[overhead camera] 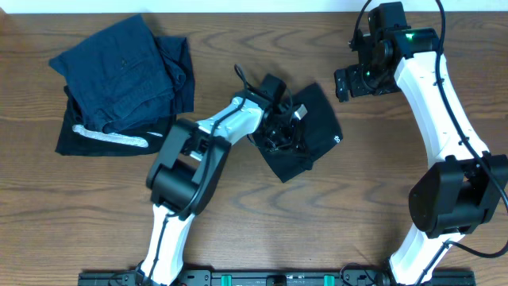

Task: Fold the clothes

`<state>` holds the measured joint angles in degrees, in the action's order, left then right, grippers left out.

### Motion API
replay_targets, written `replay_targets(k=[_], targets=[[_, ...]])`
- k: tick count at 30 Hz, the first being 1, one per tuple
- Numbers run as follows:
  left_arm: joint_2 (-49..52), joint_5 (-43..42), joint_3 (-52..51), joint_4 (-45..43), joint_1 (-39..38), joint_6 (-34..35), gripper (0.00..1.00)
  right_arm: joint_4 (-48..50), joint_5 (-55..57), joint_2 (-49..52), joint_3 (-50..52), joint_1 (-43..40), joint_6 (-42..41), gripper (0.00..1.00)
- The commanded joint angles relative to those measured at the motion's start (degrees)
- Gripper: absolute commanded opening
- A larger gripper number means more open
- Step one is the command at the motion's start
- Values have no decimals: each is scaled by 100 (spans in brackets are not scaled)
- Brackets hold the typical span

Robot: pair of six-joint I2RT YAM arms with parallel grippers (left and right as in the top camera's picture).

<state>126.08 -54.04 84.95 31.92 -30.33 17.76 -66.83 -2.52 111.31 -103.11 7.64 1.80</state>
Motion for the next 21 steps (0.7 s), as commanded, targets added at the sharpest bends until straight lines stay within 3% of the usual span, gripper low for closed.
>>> replay_targets(k=[1,4,5,9,13,21], targets=[[-883,629,15,17,136,-66,48,-2,63,-37,-59,-7,61,99],[-1325,1309,15,98,203,-645,94,-2,63,-37,-59,-7,61,99],[-1453,1497,15,144,232,-815,98,-2,63,-37,-57,-7,61,99],[-1926,2052,15,162,369,-1519,98,-2,63,-37,-57,-7,61,99],[-1965,3329,13,166,393,-1858,98,-2,63,-37,-57,-7,61,99],[-1381,3827,13,26,341,-2483,98,-2,61,-37,-57,-7,61,99]])
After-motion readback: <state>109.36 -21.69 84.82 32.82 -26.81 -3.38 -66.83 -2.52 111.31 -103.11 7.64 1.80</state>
